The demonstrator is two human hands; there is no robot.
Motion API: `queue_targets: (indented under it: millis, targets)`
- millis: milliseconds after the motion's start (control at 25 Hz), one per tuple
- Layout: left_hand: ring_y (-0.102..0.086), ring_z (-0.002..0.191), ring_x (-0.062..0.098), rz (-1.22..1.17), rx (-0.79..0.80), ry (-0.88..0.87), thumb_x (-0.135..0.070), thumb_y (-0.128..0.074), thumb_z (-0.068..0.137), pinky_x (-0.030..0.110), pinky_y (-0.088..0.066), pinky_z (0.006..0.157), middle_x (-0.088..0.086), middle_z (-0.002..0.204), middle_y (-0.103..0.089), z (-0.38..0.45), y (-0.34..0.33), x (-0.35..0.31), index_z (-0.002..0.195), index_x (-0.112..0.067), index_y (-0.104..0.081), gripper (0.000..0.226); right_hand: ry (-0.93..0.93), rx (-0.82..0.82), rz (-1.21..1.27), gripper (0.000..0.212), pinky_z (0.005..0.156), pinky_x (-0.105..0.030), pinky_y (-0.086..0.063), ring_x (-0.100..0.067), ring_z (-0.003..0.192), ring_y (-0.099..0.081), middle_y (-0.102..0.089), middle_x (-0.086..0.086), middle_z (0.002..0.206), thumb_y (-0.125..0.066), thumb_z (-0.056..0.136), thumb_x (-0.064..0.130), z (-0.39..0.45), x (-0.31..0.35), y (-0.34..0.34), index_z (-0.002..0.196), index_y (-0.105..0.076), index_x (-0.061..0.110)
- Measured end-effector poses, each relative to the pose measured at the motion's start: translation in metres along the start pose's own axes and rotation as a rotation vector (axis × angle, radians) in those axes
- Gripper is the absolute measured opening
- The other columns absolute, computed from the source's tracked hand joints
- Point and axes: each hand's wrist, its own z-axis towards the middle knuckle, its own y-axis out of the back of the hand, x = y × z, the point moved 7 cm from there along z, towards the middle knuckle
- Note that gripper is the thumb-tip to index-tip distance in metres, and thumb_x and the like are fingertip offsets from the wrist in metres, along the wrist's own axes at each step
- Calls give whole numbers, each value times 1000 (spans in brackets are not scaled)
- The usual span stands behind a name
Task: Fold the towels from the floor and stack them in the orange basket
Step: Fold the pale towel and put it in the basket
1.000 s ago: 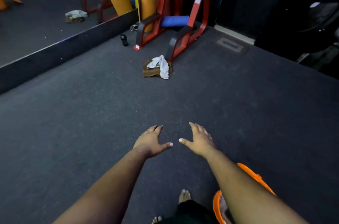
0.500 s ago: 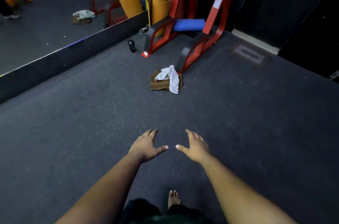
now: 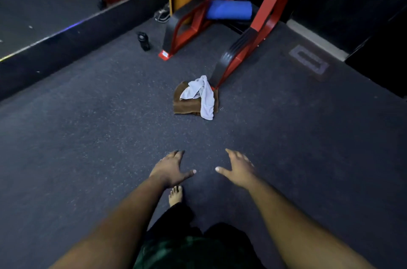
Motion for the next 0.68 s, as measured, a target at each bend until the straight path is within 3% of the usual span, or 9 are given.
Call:
queue_targets:
  millis: [160, 360, 560, 680]
  targets:
    - [-35, 149, 28, 12, 27, -1, -71, -64, 85, 40, -34, 119, 7, 166, -31, 87, 64, -2, 161, -18, -25, 101, -10, 3, 40, 88, 119, -47, -31, -31, 148, -31, -32, -7, 163, -60, 91, 65, 88, 27, 49, 160, -26, 23]
    - [-34, 149, 30, 6, 97, 58, -72, -62, 86, 42, -35, 119, 6, 167, -28, 223, 94, 2, 162, -22, -21, 100, -52, 12, 68, 74, 115, -44, -35, -27, 144, -38, -42, -2, 158, -62, 92, 58, 223, 23, 78, 154, -38, 25]
    - [-35, 148, 32, -79, 142, 138, -70, -63, 86, 43, -32, 119, 9, 166, -30, 383, 75, 18, 162, -20, -22, 100, -96, 92, 43, 65, 111, -42, -40, -28, 137, -46, -52, -4, 150, -62, 94, 55, 386, -11, 67, 148, -48, 23]
    - [-30, 152, 29, -87, 206, 178, -87, -52, 74, 48, -24, 124, 4, 169, -24, 479, 44, 41, 162, -26, -20, 112, -159, 145, 73, 61, 105, -43, -46, -28, 131, -53, -59, -4, 143, -64, 93, 55, 491, -36, 27, 143, -54, 22]
